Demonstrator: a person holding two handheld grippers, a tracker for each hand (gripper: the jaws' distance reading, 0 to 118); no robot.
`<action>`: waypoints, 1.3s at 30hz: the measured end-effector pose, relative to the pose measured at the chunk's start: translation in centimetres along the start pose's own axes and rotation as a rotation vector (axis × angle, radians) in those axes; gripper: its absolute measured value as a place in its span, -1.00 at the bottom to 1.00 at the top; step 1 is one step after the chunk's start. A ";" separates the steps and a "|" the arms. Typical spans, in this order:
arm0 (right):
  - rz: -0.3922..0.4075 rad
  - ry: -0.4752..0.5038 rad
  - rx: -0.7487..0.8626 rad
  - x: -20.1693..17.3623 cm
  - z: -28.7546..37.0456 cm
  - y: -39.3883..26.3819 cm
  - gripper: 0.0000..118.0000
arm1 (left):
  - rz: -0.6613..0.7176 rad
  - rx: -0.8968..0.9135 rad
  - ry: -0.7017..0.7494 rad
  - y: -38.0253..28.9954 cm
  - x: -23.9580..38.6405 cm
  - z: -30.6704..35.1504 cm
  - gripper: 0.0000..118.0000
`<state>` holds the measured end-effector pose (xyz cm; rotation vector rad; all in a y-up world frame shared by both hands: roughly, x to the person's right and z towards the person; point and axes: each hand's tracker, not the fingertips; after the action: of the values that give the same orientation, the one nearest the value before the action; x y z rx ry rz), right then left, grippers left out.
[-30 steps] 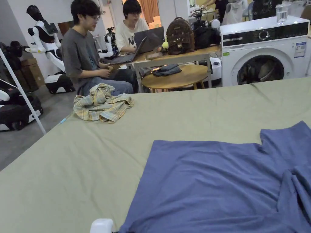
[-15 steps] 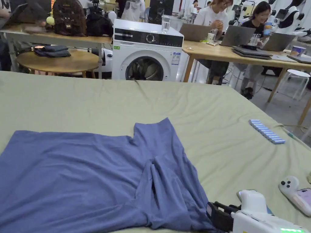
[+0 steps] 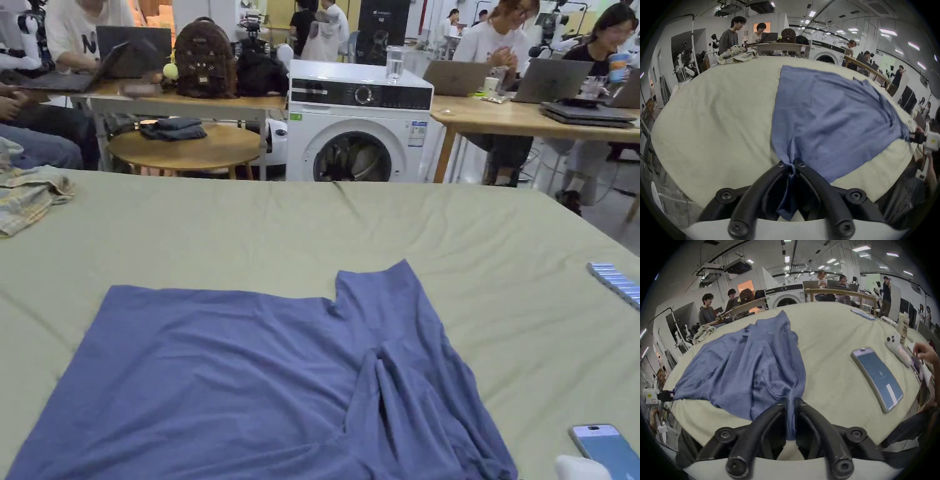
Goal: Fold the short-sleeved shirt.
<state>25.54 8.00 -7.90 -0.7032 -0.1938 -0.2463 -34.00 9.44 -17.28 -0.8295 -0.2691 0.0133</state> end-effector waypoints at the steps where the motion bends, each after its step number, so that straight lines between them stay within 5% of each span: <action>1: 0.000 0.008 0.015 -0.3 0.8 0.9 -0.92 | 0.042 0.055 -0.003 0.8 -0.2 0.8 -0.99; 7: 0.000 0.038 0.088 -1.3 -1.4 9.4 -0.92 | 0.045 0.191 -0.026 11.1 -0.4 0.3 -0.99; 18: -0.079 -0.005 0.021 -2.4 -14.8 17.4 -0.91 | 0.043 0.088 0.065 21.7 -0.3 -12.2 -0.99; 20: -0.065 -0.021 0.016 -2.9 -16.0 17.5 -0.59 | 0.111 0.072 0.056 21.4 -0.7 -13.7 -0.95; 22: -0.036 -0.071 0.013 -3.1 -16.4 17.1 -0.09 | 0.181 0.081 0.017 21.0 -1.8 -15.1 -0.23; 25: -0.035 -0.080 0.058 -3.3 -15.6 17.2 -0.08 | 0.235 0.184 0.019 20.3 -1.9 -14.3 -0.19; 36: 0.146 0.025 0.208 -11.0 -9.9 19.5 -0.09 | -0.078 0.385 -0.020 22.6 6.7 -6.4 -0.20; 39: 0.211 0.081 0.219 -12.7 -8.5 18.8 -0.49 | -0.102 0.403 -0.109 22.0 8.2 -4.9 -0.29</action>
<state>19.60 18.22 -29.01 -0.4907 -0.0668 -0.0498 -22.87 21.70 -34.58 -0.4146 -0.3966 0.0164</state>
